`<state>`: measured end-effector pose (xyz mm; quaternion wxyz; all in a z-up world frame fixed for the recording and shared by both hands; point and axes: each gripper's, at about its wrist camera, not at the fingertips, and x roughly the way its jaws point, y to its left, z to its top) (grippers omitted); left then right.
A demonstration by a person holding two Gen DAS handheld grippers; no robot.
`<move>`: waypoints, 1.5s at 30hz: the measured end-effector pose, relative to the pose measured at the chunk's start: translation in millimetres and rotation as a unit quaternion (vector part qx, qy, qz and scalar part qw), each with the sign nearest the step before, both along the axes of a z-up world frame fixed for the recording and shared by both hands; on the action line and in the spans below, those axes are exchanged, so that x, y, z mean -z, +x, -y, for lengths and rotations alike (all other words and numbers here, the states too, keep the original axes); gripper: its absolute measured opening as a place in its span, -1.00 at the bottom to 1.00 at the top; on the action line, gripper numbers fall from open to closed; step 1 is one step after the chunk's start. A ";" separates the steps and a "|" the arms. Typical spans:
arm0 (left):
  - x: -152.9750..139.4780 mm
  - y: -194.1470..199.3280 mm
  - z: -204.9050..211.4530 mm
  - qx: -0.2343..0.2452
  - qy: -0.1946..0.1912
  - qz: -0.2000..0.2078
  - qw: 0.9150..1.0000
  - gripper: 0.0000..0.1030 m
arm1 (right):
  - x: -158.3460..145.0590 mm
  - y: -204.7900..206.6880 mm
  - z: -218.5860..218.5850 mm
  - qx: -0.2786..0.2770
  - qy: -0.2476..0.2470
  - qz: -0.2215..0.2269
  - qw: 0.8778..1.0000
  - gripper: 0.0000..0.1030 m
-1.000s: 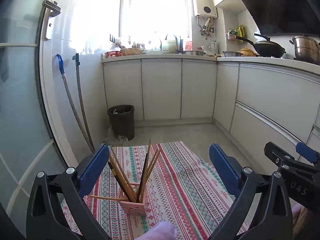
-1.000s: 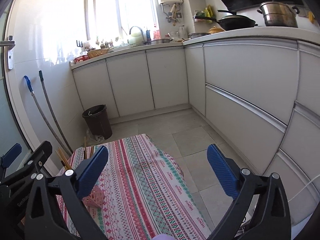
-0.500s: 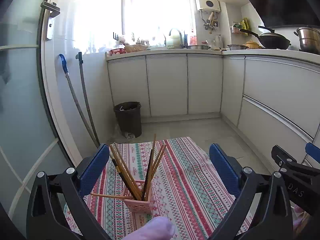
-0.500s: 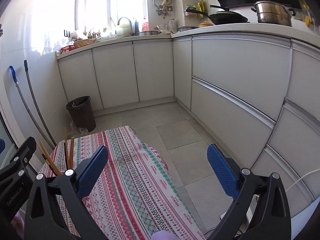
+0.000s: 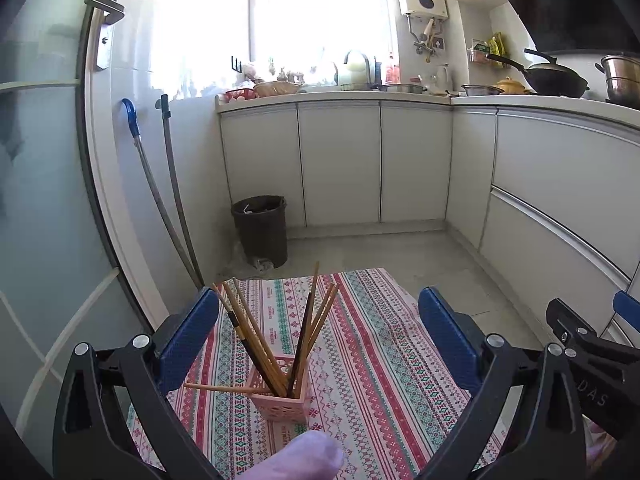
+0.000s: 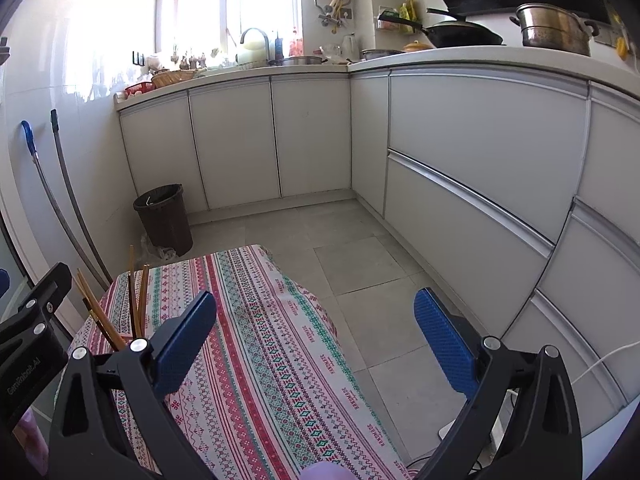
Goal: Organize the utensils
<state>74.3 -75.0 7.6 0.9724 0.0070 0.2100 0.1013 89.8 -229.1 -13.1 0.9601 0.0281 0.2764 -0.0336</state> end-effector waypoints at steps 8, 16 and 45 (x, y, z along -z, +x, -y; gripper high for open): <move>2.6 0.7 3.0 0.002 0.006 -0.002 1.000 0.86 | 0.7 1.3 -0.9 -0.002 0.000 -0.006 1.000 0.87; 3.8 1.5 1.3 -0.002 0.007 -0.004 1.000 0.86 | 2.2 2.5 -0.8 -0.001 0.001 -0.010 1.000 0.87; 8.4 8.4 0.4 -0.007 0.008 -0.019 1.000 0.86 | 10.1 5.4 -1.7 -0.003 0.003 -0.018 1.000 0.87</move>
